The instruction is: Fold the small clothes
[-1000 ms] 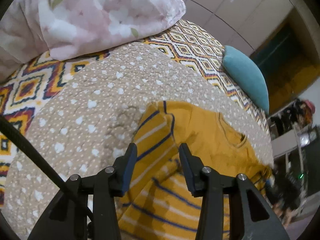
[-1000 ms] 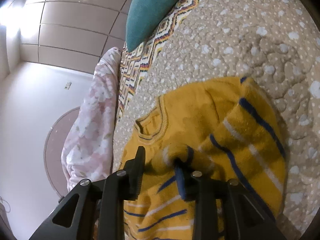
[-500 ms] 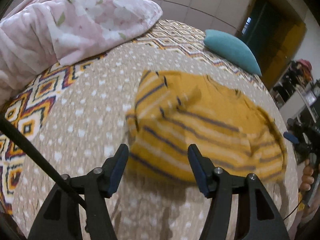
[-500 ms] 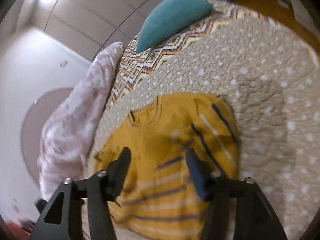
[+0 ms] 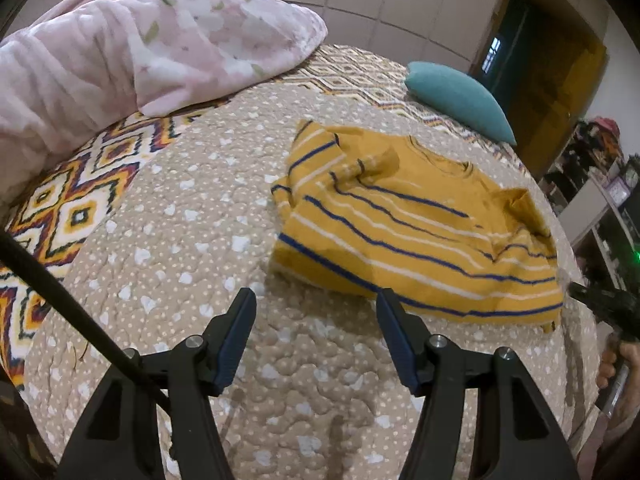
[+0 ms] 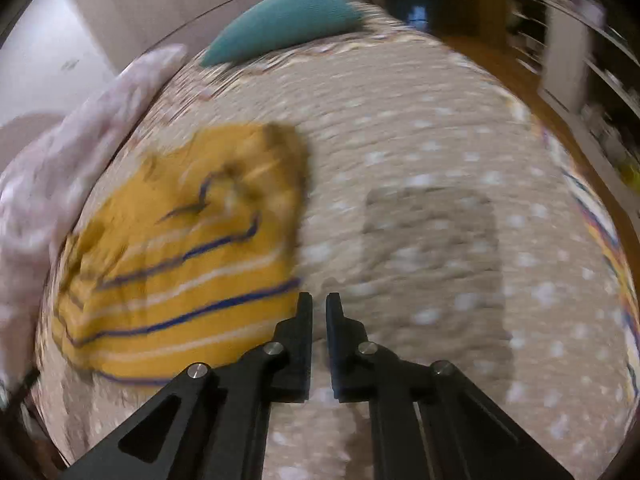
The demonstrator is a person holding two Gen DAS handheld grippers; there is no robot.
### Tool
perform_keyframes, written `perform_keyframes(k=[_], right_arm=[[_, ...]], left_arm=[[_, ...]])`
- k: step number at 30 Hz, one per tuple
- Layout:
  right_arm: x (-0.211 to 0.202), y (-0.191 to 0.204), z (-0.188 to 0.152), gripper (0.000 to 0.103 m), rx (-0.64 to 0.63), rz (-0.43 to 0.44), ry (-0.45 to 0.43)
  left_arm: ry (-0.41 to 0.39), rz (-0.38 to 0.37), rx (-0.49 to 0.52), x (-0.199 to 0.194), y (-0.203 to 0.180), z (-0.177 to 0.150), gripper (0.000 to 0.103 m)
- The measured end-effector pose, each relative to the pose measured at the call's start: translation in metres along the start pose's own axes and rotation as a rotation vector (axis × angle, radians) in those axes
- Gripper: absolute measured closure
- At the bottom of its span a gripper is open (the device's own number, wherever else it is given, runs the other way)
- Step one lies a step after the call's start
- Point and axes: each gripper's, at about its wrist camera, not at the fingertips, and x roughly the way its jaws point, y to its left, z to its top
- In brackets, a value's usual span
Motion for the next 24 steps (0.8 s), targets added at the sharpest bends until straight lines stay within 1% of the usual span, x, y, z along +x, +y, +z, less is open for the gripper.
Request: perform_keyframes(k=[1,2,4,6,7,8,9,10,11,13,14,15,16,17,18,19,20,21,22,23,24], right_arm=[[-0.015,0.003,0.0,0.092,-0.008,0.03,-0.026],[-0.023,0.007,-0.001,0.092,-0.026,0.034,-0.037],[-0.037,0.027,0.0,0.092,-0.09,0.038,-0.051],[-0.04,0.053,0.002,0.092,-0.143,0.068,-0.048],[-0.038,0.067,0.005,0.089,-0.171,0.084,-0.04],[-0.035,0.079,0.007,0.082,-0.196,0.084,-0.037],[-0.029,0.096,0.01,0.077,-0.242,0.062,-0.04],[-0.022,0.113,0.011,0.067,-0.281,0.036,-0.047],[-0.012,0.124,0.017,0.066,-0.307,0.025,-0.039],[0.02,0.14,0.032,0.068,-0.313,0.088,0.06],[0.034,0.143,0.038,0.077,-0.304,0.098,0.094],[0.049,0.144,0.044,0.08,-0.302,0.076,0.123],[0.071,0.144,0.056,0.081,-0.304,0.002,0.139],[0.082,0.143,0.064,0.081,-0.302,-0.047,0.138],[0.095,0.138,0.076,0.081,-0.291,-0.127,0.129],[0.107,0.13,0.088,0.084,-0.255,-0.208,0.12],[0.111,0.123,0.097,0.084,-0.208,-0.249,0.111],[0.106,0.121,0.106,0.084,-0.152,-0.244,0.073],[0.098,0.126,0.109,0.084,-0.135,-0.226,0.029],[0.086,0.136,0.11,0.079,-0.136,-0.19,-0.018],[0.073,0.153,0.108,0.079,-0.157,-0.122,-0.048]], left_arm=[[-0.009,-0.001,-0.014,0.002,0.002,0.001,0.035],[-0.014,-0.005,-0.025,0.003,0.003,0.002,0.034],[-0.022,-0.025,-0.052,0.011,0.004,0.003,0.034],[-0.028,-0.048,-0.068,0.019,0.003,0.003,0.034],[-0.036,-0.054,-0.065,0.022,0.002,0.002,0.033],[-0.042,-0.056,-0.058,0.025,0.001,0.002,0.033],[-0.052,-0.055,-0.048,0.028,0.001,0.001,0.033],[-0.062,-0.055,-0.037,0.031,0.0,0.0,0.032],[-0.07,-0.058,-0.024,0.034,0.0,0.0,0.032],[-0.082,-0.07,0.0,0.039,0.001,-0.001,0.032],[-0.089,-0.077,0.006,0.04,0.003,-0.001,0.032],[-0.101,-0.084,0.011,0.041,0.005,-0.002,0.032],[-0.116,-0.09,0.013,0.041,0.007,-0.003,0.032],[-0.129,-0.093,0.012,0.041,0.009,-0.003,0.031],[-0.131,-0.098,0.004,0.041,0.011,-0.003,0.031],[-0.127,-0.115,-0.006,0.04,0.013,-0.001,0.031],[-0.124,-0.145,-0.014,0.037,0.015,0.002,0.031],[-0.131,-0.172,-0.02,0.032,0.018,0.004,0.031],[-0.151,-0.184,-0.025,0.026,0.02,0.006,0.031],[-0.173,-0.185,-0.028,0.021,0.021,0.007,0.028],[-0.2,-0.18,-0.032,0.016,0.023,0.007,0.024]])
